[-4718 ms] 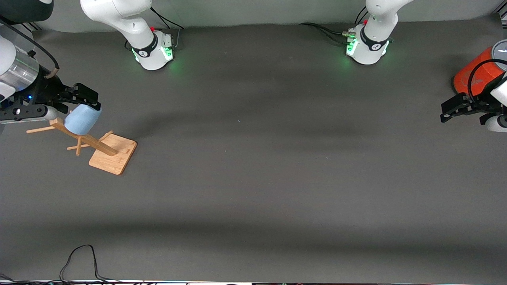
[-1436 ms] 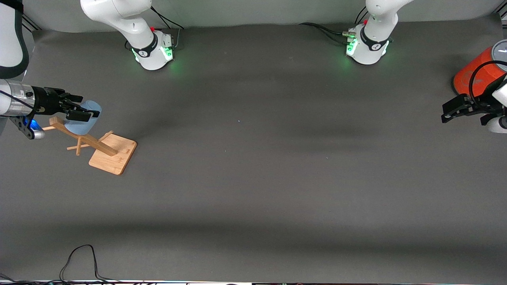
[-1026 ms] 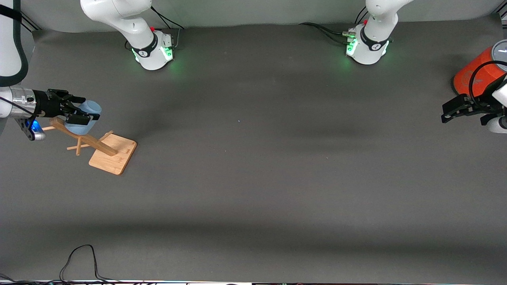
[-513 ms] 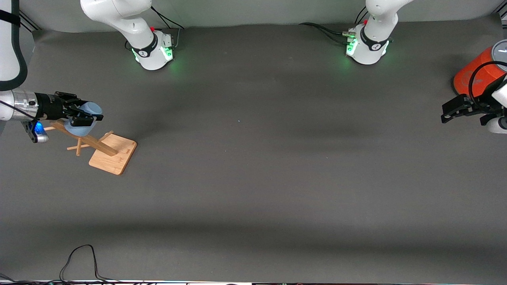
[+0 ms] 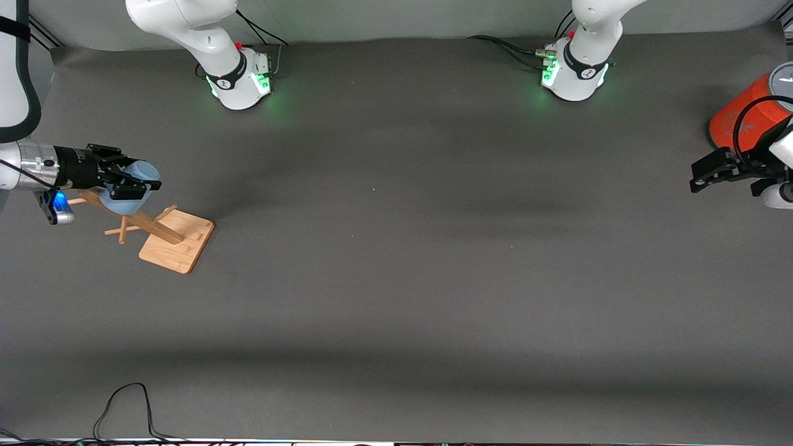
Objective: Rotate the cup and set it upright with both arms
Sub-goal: 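Close the right gripper around the blue cup's body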
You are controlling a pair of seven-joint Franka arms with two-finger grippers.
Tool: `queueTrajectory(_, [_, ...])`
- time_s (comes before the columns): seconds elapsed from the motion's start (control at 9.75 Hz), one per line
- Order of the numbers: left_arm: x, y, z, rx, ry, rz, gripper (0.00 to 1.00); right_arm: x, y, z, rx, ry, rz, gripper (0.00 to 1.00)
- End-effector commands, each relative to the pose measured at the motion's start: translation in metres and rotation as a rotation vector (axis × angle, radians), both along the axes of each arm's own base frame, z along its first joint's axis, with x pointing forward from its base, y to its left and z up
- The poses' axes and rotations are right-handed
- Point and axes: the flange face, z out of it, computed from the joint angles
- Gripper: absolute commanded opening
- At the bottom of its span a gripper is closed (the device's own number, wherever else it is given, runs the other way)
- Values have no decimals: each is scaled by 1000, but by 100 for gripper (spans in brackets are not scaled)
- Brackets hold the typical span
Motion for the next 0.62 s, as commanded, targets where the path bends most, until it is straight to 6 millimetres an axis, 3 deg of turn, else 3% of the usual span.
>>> queueTrajectory(0.0, [-3,-1,4,0,4,-6,100,9,15,29,28,6,-51,31])
queueTrajectory(0.1, [-3,-1,4,0,4,-6,100,10,19,36,26,11,-63,25])
queueTrajectory(0.41, [-4,-2,3,5,16,-10,100,13,50,56,67,26,-131,24])
queueTrajectory(0.51, [-5,-1,2,8,20,-10,100,12,70,64,68,31,-128,24])
